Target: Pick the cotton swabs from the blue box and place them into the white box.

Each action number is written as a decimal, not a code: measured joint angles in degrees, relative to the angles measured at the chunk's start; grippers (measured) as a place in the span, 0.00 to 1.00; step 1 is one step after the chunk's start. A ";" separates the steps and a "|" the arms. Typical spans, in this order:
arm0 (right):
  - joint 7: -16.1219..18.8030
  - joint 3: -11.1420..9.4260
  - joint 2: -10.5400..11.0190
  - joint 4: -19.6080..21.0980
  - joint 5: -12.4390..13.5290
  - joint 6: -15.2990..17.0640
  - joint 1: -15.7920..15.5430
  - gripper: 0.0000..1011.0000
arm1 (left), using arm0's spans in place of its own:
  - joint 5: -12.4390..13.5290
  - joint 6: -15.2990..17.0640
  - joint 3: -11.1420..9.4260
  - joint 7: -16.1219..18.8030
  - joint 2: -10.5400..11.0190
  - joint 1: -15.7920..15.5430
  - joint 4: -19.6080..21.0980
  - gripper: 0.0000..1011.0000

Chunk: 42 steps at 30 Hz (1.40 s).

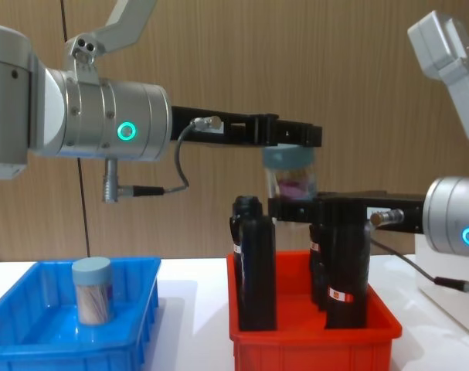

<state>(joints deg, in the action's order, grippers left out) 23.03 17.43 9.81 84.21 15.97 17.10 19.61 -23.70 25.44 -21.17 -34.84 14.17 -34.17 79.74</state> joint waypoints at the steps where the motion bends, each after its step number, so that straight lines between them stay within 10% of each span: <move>1: 0.06 0.04 0.00 0.04 0.02 -0.07 0.00 0.77 | 0.00 0.00 0.00 0.00 0.00 0.00 0.00 0.65; 16: 0.38 0.28 0.20 0.55 0.35 -0.49 -0.07 0.66 | -0.11 -0.09 0.00 -0.01 0.00 0.00 0.02 0.65; 28: 0.28 0.40 0.37 0.96 0.79 -0.82 -0.21 0.66 | 0.06 0.01 -0.01 -0.01 0.00 0.01 0.00 0.99; 42: -0.50 0.52 0.51 0.87 1.19 -1.09 -0.30 0.66 | 0.00 0.00 0.00 0.00 0.00 0.00 0.00 0.99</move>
<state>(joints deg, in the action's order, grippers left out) 22.54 17.95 10.32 85.08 17.16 16.01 19.30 -23.71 25.45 -21.17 -34.84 14.17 -34.18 79.74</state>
